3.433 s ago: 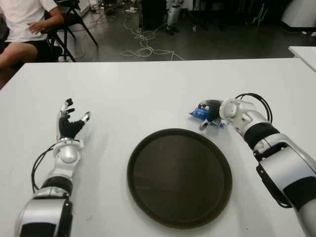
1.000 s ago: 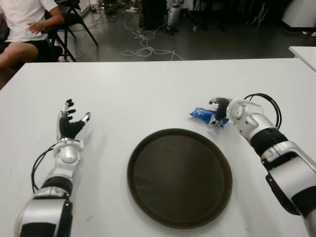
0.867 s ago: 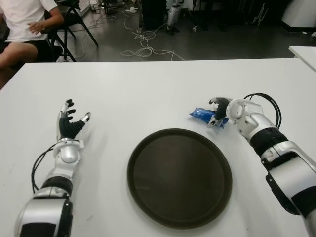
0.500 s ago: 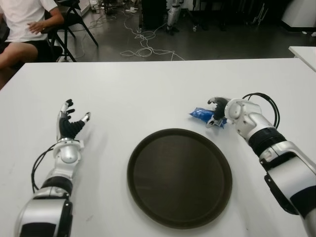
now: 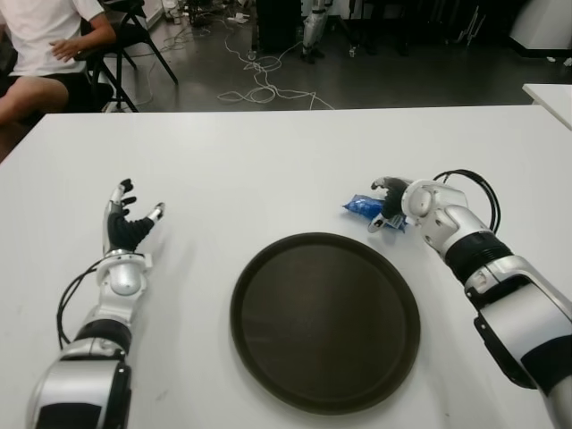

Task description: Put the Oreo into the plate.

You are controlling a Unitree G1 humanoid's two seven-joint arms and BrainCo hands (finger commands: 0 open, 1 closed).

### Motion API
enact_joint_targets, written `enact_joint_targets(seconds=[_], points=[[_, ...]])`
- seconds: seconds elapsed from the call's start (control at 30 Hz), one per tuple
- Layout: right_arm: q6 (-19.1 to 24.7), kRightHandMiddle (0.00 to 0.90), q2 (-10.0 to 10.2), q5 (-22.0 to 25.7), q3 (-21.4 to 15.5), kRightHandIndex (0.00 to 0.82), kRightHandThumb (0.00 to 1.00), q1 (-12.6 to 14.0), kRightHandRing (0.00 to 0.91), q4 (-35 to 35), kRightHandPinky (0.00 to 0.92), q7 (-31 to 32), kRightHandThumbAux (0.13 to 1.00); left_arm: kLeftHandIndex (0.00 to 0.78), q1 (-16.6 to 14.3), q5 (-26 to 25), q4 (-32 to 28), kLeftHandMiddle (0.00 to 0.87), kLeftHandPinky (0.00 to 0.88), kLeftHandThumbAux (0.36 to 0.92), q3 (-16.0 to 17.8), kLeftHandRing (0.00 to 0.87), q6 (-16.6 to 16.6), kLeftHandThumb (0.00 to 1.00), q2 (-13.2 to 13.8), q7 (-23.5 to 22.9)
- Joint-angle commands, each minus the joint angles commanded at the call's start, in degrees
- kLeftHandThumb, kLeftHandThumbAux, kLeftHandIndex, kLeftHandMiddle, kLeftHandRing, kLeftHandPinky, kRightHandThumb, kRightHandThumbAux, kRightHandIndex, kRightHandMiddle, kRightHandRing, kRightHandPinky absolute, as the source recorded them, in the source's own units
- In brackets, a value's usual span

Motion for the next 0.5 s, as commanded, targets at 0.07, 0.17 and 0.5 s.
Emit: enact_joint_targets(seconds=[0.07, 0.17, 0.5], points=[[-0.07, 0.061, -0.12, 0.17, -0.22, 0.039, 0.000, 0.13, 0.016, -0.33, 0.000, 0.24, 0.819, 0.103, 0.00, -0.03, 0.00, 0.156, 0.158, 0.717, 0.03, 0.161, 0.06, 0.129, -0.03, 0.01], [-0.28, 0.059, -0.05, 0.52, -0.72, 0.038, 0.000, 0.29, 0.017, -0.37, 0.000, -0.13, 0.823, 0.099, -0.03, -0.05, 0.04, 0.156, 0.161, 0.716, 0.08, 0.165, 0.41, 0.127, -0.07, 0.20], [-0.51, 0.056, 0.39, 0.47, -0.84, 0.053, 0.000, -0.02, 0.021, 0.75, 0.000, -0.71, 0.832, 0.103, 0.02, -0.30, -0.10, 0.167, 0.182, 0.724, 0.39, 0.179, 0.70, 0.144, -0.36, 0.85]])
